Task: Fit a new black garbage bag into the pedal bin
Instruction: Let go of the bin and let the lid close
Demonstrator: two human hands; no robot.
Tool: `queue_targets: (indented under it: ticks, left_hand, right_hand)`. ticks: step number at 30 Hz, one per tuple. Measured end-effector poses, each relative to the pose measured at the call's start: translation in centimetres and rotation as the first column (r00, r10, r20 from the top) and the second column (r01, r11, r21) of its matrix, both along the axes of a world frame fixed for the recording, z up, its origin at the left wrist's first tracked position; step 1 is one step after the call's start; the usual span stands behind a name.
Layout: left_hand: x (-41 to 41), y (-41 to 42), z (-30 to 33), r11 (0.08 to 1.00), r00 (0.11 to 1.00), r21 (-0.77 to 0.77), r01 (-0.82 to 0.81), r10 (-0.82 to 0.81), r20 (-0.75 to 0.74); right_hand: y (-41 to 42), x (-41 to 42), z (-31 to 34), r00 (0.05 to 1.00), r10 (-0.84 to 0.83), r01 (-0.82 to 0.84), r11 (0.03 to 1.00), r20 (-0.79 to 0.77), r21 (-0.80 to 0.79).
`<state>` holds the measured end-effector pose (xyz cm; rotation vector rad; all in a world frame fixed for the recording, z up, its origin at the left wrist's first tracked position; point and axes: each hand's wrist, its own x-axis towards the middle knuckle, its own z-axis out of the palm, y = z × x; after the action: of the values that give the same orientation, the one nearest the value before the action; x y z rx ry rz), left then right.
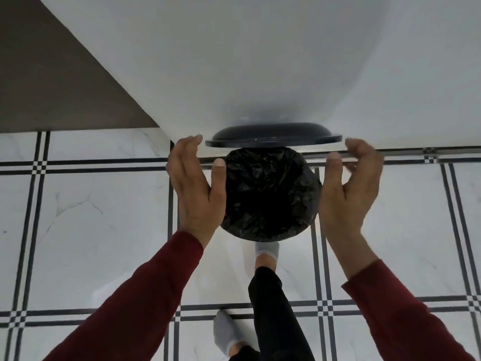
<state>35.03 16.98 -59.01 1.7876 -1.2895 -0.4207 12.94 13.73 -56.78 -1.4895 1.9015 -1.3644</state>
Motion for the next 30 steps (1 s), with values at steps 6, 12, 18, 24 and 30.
queue_targets:
  ticks: [6, 12, 18, 24, 30]
  left_hand:
    - [-0.8, -4.0, 5.3, 0.868, 0.771, 0.238, 0.435, -0.496, 0.399]
    - [-1.0, -2.3, 4.0, 0.709, 0.595, 0.497, 0.499, -0.698, 0.398]
    - [-2.2, 2.8, 0.7, 0.663, 0.512, 0.590, 0.461, -0.742, 0.433]
    - [-4.0, 7.3, -4.5, 0.613, 0.463, 0.678, 0.405, -0.777, 0.426]
    - [-6.5, 6.7, -3.3, 0.588, 0.611, 0.760, 0.277, -0.718, 0.332]
  right_hand:
    - [-3.4, 0.5, 3.6, 0.707, 0.519, -0.399, 0.853, -0.481, 0.336]
    - [-0.2, -0.7, 2.4, 0.591, 0.619, -0.407, 0.782, -0.517, 0.472]
    - [5.1, -1.6, -1.0, 0.623, 0.685, -0.417, 0.698, -0.377, 0.582]
    - [9.2, -2.4, -5.8, 0.715, 0.678, -0.449, 0.632, -0.169, 0.632]
    - [9.0, -3.4, -5.7, 0.812, 0.584, -0.406, 0.542, 0.018, 0.736]
